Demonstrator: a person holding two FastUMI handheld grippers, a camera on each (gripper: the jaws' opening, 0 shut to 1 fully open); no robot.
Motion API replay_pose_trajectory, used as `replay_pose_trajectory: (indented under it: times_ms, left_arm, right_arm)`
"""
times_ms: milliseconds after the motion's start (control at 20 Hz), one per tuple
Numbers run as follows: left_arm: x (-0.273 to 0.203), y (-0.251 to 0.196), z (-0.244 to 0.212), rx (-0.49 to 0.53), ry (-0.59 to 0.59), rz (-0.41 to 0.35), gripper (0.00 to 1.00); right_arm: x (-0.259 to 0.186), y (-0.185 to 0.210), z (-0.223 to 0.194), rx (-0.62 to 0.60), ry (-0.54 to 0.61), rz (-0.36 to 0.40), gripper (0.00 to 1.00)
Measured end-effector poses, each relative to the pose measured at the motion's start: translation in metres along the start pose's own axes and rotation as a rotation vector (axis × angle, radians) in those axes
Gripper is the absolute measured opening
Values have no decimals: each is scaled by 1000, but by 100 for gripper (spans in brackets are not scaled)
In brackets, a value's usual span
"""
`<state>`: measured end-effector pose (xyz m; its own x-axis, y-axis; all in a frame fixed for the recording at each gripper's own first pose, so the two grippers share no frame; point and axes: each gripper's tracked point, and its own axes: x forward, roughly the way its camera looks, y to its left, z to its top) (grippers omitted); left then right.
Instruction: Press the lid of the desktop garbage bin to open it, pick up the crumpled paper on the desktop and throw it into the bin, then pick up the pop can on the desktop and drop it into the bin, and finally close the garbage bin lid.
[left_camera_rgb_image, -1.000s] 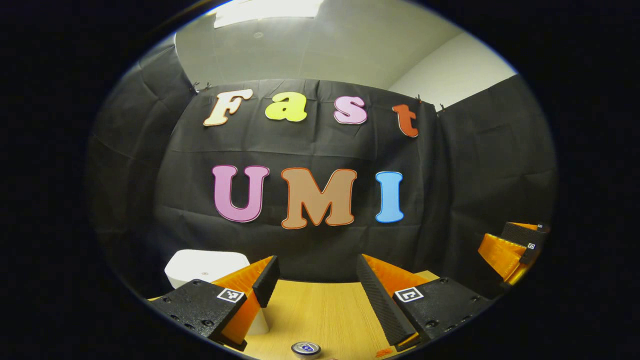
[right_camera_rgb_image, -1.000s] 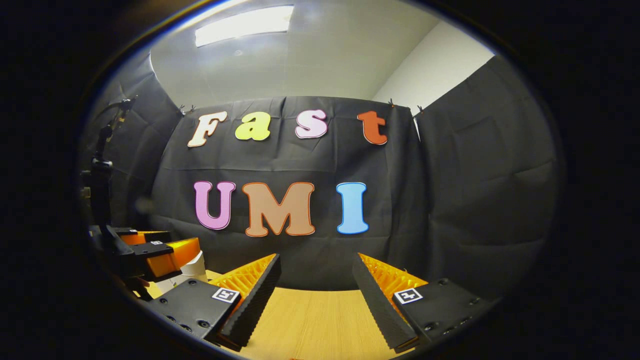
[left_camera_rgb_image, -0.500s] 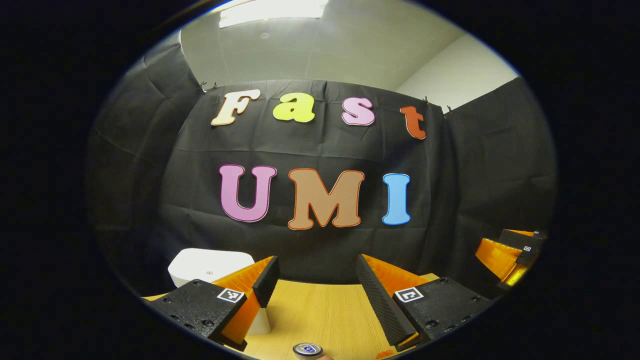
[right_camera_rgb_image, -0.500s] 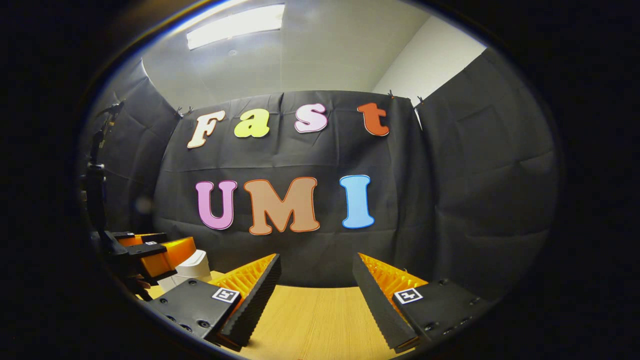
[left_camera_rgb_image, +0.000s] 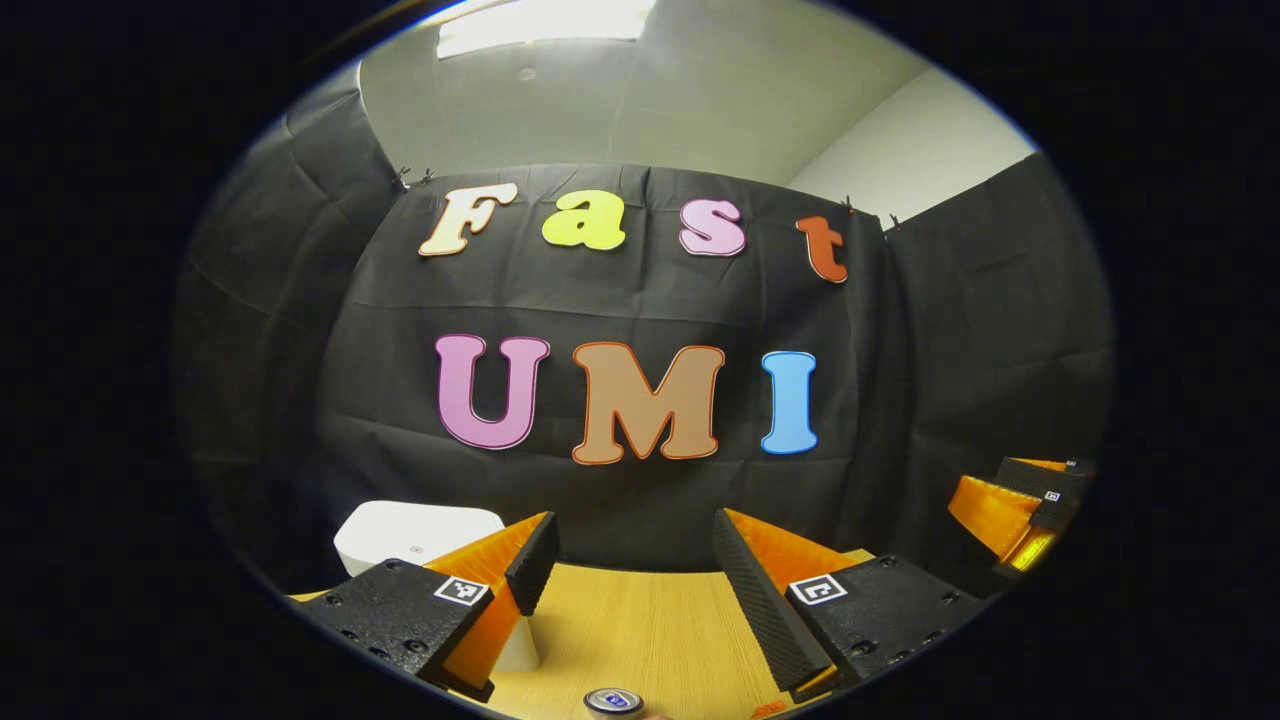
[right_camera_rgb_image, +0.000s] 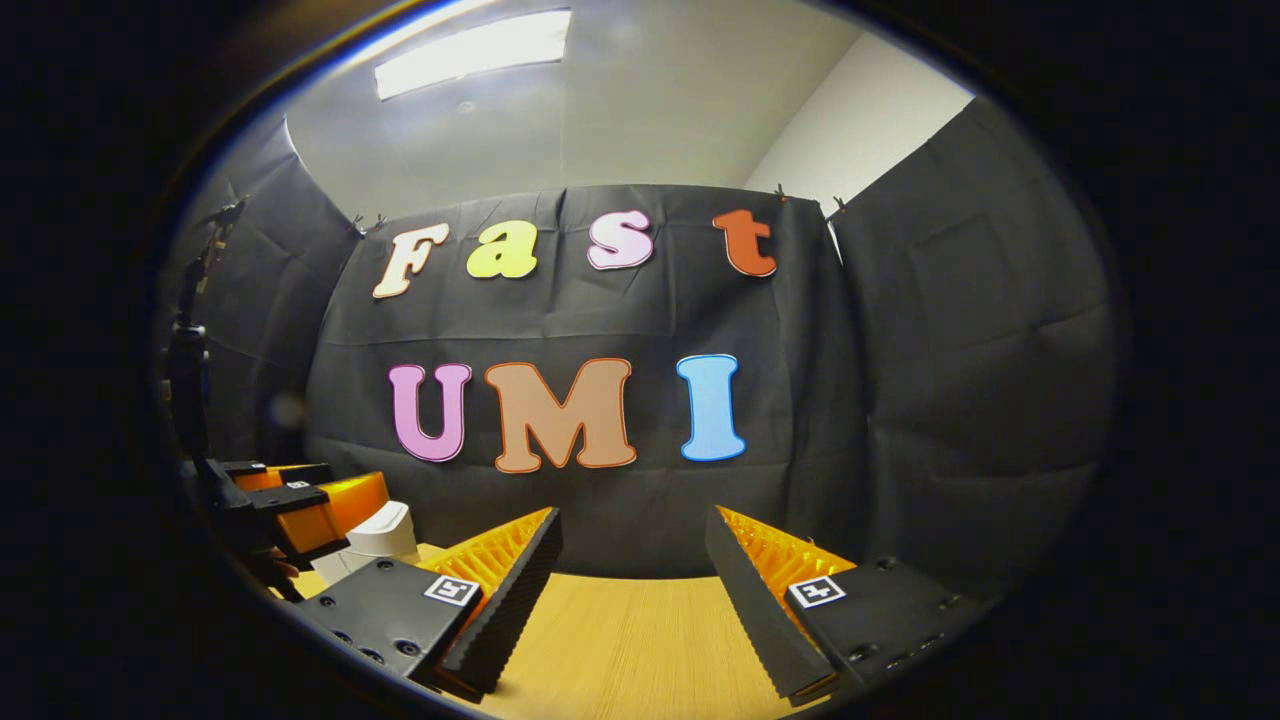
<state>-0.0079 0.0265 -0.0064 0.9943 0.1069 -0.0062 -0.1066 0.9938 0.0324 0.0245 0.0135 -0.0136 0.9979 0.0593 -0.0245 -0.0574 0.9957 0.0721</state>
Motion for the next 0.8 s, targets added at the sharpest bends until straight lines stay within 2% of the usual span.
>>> replay_pose_trajectory:
  times_ms: [100,150,200,250,300,350,400,600,650,700,800]
  left_arm:
    - [0,1,1,3,-1,2,93]
    - [0,1,0,5,0,4,93]
    - [0,2,1,7,-1,4,93]
    - [0,2,2,9,-4,6,93]
    - [0,4,3,11,-8,8,93]
    - [-1,3,4,14,-11,9,92]
    - [-2,4,5,17,-14,10,89]
    - [-2,7,7,24,-19,20,64]
    - [-2,8,7,27,-19,25,54]
    - [-1,10,7,29,-17,28,48]
    - [-2,14,7,31,-18,42,30]
  right_arm:
    - [0,0,-2,-1,2,-2,100]
    - [0,0,-3,-1,4,-1,96]
    - [0,0,-3,-1,6,-1,96]
    - [-1,1,-3,-2,6,0,100]
    - [-1,1,-3,-3,7,1,96]
    - [-2,1,-3,-4,6,2,100]
    - [-1,0,-2,-5,6,3,100]
    - [-1,1,-3,-9,6,8,100]
    - [-1,1,-4,-11,6,9,96]
    - [-1,2,-3,-12,6,10,96]
    - [-1,2,-4,-13,7,13,96]
